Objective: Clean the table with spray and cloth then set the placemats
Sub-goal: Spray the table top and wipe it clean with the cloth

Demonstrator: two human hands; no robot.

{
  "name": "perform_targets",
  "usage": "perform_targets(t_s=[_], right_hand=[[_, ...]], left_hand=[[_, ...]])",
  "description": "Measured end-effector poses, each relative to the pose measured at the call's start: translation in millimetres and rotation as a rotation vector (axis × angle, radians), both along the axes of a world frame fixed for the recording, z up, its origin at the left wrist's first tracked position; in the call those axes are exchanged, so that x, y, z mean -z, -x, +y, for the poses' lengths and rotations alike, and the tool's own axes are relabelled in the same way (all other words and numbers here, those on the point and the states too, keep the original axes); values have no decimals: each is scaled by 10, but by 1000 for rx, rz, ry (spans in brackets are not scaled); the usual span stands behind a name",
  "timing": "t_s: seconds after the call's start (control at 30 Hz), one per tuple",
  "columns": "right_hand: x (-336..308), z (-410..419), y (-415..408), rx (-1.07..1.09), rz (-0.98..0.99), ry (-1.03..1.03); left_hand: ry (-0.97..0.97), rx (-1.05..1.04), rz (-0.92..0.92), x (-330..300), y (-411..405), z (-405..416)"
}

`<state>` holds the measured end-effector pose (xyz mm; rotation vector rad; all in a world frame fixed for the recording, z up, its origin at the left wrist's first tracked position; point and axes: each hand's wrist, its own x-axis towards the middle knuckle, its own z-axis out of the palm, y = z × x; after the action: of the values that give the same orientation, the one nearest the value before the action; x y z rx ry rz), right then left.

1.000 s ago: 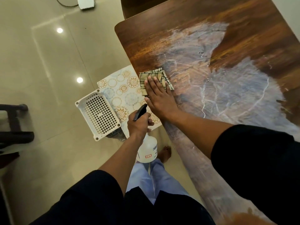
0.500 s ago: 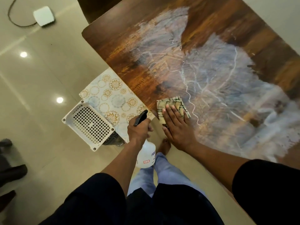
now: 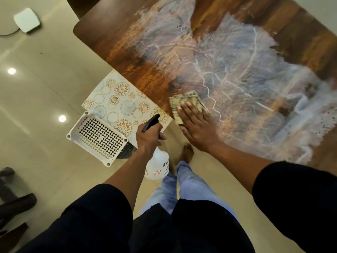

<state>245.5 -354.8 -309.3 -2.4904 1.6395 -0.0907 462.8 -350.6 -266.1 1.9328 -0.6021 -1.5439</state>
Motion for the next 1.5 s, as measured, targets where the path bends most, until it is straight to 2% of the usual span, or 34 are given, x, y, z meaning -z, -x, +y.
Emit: perform_targets(t_s=[0.17,0.33,0.53,0.63,0.83,1.1,1.3,1.5], right_hand=[[-13,539,403,295,3,-73],[-4,352,11,474,-29,-101],[35,384,-268,318,-35,-81],[34,701,-32,329,-14,-53],[61,1275,630,704,-50,-42],[45,2111,1626,1020,6,-136],[32,2389,1993,1090,-6,-153],[85,2390,1979,1086,-72,-143]], left_hand=[[2,85,25,12,-91,8],[-37,187,-8,54,-116,174],[-50,259,-30,112,-64,339],[-59,287,-63,115,75,412],[-62,406,-80,76,488,630],[-53,470,-45,65,1130,1038],[-101,614,0,43,1432,1220],[-126,755,56,85,1736,1348]])
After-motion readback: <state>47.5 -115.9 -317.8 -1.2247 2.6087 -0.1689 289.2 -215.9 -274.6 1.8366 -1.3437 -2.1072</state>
